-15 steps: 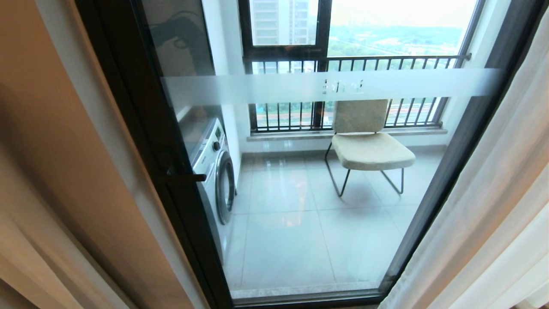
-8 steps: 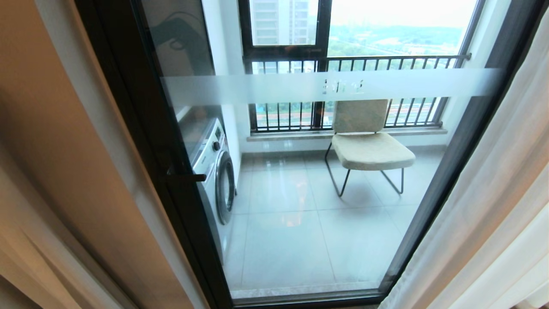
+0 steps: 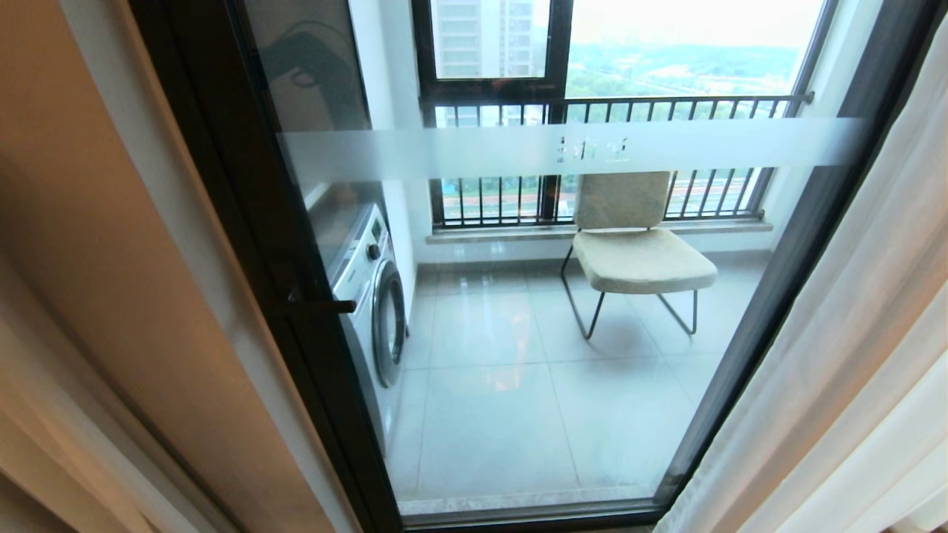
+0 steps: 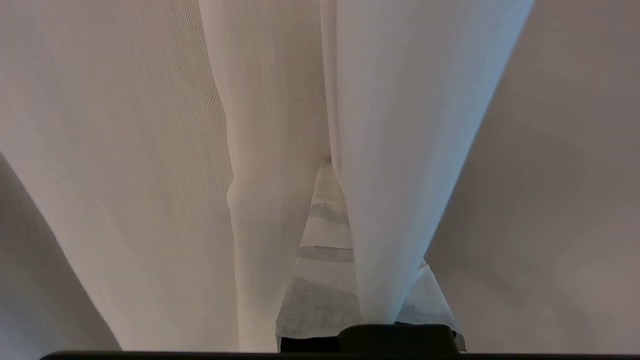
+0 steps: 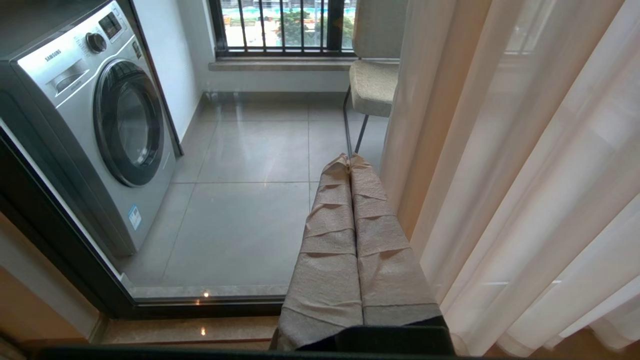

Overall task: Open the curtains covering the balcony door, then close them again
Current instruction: Close the inner curtains on both sides

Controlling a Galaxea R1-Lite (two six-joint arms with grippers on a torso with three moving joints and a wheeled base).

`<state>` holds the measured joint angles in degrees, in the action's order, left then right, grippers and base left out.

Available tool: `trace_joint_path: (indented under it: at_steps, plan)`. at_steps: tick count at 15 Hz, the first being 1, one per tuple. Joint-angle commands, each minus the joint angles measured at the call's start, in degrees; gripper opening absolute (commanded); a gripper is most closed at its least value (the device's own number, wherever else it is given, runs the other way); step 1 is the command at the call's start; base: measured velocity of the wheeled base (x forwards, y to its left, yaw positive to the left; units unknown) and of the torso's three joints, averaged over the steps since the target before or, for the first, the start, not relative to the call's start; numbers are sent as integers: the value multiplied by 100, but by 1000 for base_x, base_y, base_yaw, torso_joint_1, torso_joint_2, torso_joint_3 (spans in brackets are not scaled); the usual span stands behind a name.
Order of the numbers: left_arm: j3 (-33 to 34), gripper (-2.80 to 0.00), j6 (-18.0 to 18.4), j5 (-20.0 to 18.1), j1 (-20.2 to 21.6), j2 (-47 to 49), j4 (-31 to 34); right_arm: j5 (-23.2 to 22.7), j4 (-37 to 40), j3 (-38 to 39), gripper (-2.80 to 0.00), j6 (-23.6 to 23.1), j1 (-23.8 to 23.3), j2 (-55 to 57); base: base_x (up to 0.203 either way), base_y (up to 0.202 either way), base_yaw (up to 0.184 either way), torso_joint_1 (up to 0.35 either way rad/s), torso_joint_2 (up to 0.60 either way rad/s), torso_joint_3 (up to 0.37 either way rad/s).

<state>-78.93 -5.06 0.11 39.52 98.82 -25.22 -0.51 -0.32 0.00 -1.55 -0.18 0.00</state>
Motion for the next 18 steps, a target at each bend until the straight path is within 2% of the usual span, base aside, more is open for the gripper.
trace_joint_path:
  at_steps: [1,10,14,18]
  plan:
    - [1,-280,-4,-11,3,-30,-9,-2,-4,0,-280,-3,1,0,0,0,0,0,0,0]
    - [95,-280,-74,-119,-133,-587,26,-2,-4,0,-280,-3,1,0,0,0,0,0,0,0]
    - [690,-280,-82,-125,-315,-1113,26,-2,-4,0,-280,-3,1,0,0,0,0,0,0,0]
    - [1033,-280,-83,-121,-852,-1626,65,-2,-4,0,-280,-3,1,0,0,0,0,0,0,0]
